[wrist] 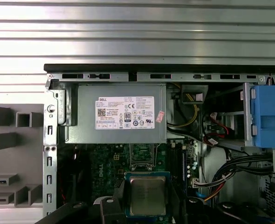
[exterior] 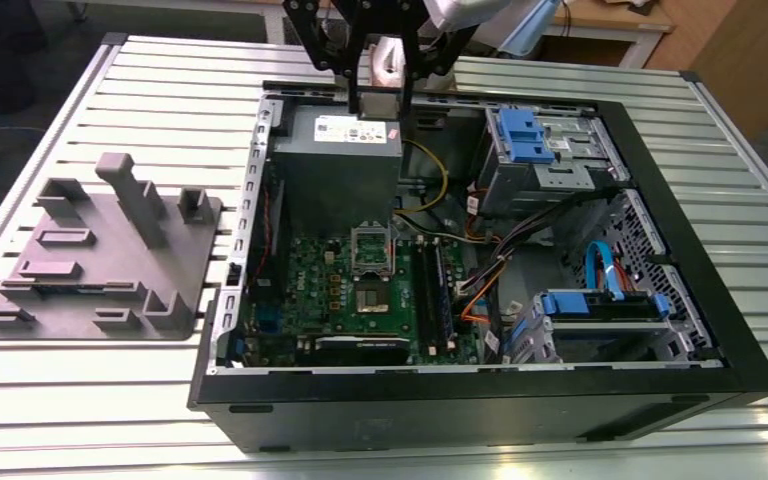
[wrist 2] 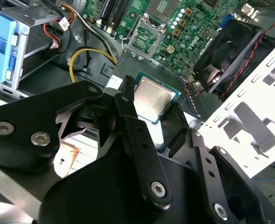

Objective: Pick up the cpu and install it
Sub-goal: 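Pick up the cpu and move it towards the insertion slot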

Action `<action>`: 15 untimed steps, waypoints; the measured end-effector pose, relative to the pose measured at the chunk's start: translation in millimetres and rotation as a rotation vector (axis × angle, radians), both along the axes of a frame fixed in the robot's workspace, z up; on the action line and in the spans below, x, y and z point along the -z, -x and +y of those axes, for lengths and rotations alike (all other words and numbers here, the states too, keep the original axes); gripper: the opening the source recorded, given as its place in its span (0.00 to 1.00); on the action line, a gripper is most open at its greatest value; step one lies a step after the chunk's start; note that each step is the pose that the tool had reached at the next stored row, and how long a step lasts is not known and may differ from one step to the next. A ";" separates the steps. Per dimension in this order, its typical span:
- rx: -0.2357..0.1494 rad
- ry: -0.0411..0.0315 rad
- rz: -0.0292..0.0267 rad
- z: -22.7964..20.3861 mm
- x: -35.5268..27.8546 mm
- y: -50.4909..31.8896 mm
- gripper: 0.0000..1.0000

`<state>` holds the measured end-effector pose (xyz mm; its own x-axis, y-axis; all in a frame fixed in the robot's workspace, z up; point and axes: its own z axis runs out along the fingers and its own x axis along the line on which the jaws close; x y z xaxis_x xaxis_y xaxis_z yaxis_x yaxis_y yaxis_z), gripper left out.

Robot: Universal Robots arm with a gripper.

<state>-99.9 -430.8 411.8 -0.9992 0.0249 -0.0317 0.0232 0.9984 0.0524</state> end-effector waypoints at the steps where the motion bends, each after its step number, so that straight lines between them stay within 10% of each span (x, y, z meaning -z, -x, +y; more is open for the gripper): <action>1: 0.000 0.0000 0.0000 0.0 0.0 -1.6 0.47; 15: 0.000 -0.0001 -0.0001 0.0 0.1 -4.6 0.47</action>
<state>-95.3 -430.8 411.7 -0.9992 0.0249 -0.0318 0.0232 0.9983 0.0525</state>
